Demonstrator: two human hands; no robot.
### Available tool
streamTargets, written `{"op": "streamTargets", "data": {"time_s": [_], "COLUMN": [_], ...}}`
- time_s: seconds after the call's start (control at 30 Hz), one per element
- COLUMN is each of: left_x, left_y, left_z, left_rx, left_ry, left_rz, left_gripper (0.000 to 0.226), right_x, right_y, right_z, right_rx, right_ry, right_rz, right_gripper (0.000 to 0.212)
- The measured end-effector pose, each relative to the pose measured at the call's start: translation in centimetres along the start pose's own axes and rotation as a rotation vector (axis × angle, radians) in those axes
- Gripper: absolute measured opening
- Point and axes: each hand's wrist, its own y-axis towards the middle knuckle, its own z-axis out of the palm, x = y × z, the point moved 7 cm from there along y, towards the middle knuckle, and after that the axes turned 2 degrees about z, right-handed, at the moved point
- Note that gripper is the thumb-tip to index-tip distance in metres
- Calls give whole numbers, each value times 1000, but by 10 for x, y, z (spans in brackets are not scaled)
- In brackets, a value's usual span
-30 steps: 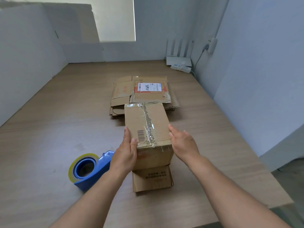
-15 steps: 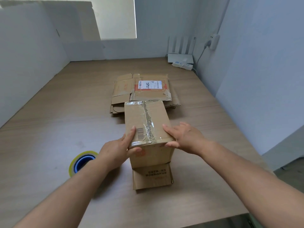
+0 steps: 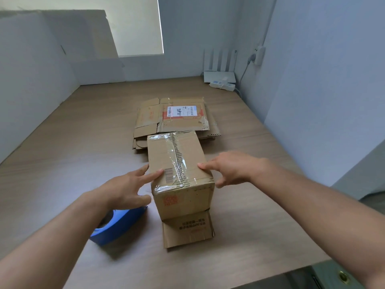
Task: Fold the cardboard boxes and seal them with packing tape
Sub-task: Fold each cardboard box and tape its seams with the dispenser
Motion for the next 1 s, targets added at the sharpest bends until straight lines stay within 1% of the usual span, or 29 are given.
{"op": "streamTargets", "data": {"time_s": [0.07,0.13,0.27,0.37,0.53,0.6,0.67,0.7,0.73,0.77,0.83,0.87,0.93,1.0], "left_x": [-2,-4,-5,-6,-6,-4,-2,-2,-2,-3,-10,-17,-30,-37], "left_y": [1,0,0,1,0,0,-5,-10,-16,-23,-34,-37,-35,-29], "left_z": [-4,-2,4,11,14,17,26,30,33,36,42,45,55,62], "left_rx": [-13,-24,-105,-175,-283,-299,-329,-369,-433,-512,-660,-693,-656,-593], "left_ry": [110,146,93,30,-40,-78,-237,-356,-470,-548,-601,-630,-722,-828], "left_rz": [10,15,22,3,-22,-58,-109,-128,-143,-157,-171,-159,-154,-192], "left_gripper": [84,87,97,97,94,103,116,120,119,113,97,89,81,81], "right_x": [5,6,9,12,17,19,23,25,26,27,28,29,31,32], "right_y": [2,2,-1,-5,-8,-7,-5,-5,-6,-7,-9,-10,-9,-8], "right_z": [0,3,12,16,16,15,14,14,13,12,10,10,9,9], "right_rx": [-82,-132,-233,-313,-376,-393,-403,-407,-414,-429,-465,-479,-494,-492], "right_ry": [-46,-53,-98,-81,-5,2,2,7,12,19,28,29,29,33], "right_rz": [-53,-74,-88,-81,-59,-25,-9,-5,-3,-4,-11,-10,-10,-6], "right_gripper": [75,75,73,71,70,69,68,67,67,67,68,68,69,68]}}
